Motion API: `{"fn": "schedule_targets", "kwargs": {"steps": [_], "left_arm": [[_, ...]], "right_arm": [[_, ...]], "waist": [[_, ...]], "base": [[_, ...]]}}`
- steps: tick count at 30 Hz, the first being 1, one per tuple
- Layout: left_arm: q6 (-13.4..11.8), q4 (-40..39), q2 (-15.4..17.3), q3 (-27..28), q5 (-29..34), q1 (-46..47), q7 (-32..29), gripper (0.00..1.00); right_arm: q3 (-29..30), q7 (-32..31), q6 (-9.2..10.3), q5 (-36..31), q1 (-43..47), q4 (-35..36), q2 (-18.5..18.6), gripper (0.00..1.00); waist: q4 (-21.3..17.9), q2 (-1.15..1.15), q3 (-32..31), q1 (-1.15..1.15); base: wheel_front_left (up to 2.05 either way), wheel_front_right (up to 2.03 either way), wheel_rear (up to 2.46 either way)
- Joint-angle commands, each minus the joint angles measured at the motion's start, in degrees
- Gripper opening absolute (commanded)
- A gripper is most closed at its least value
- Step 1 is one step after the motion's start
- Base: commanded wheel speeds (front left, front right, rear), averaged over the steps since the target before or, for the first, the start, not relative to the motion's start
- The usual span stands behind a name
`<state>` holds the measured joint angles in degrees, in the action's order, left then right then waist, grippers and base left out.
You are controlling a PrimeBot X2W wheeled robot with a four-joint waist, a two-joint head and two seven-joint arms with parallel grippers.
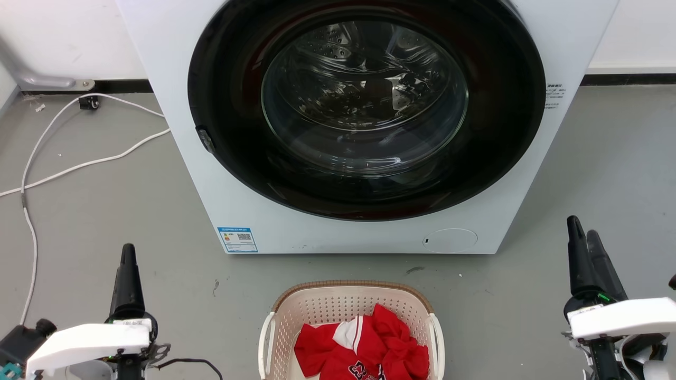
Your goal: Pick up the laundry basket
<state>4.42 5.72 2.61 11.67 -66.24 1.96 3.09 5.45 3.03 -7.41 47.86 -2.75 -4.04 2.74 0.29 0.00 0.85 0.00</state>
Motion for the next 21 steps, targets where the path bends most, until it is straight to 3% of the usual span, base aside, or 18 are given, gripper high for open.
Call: {"fn": "schedule_targets", "kwargs": {"steps": [1,8,21], "left_arm": [[-0.7,-2.4,0.2,-0.4,2.7,0.4,0.6,1.0],[-3.1,-7.5,0.2,-3.9,11.8,-1.0,1.9,1.0],[0.0,-9.5,0.3,-11.0,29.7,-3.6,4.3,1.0]], "right_arm": [[-0.4,0.6,-0.09,-3.3,-1.3,2.0,0.2,1.0],[-2.1,1.9,-0.09,-13.1,-1.0,5.2,0.2,1.0],[-4.4,4.4,-0.1,-25.6,1.2,4.5,0.2,1.0]], "waist": [[0.0,0.0,0.1,0.0],[0.1,0.0,0.4,0.0],[0.1,0.0,0.1,0.0]], "base": [[0.0,0.0,0.0],[0.0,0.0,0.0],[0.0,0.0,0.0]]}}
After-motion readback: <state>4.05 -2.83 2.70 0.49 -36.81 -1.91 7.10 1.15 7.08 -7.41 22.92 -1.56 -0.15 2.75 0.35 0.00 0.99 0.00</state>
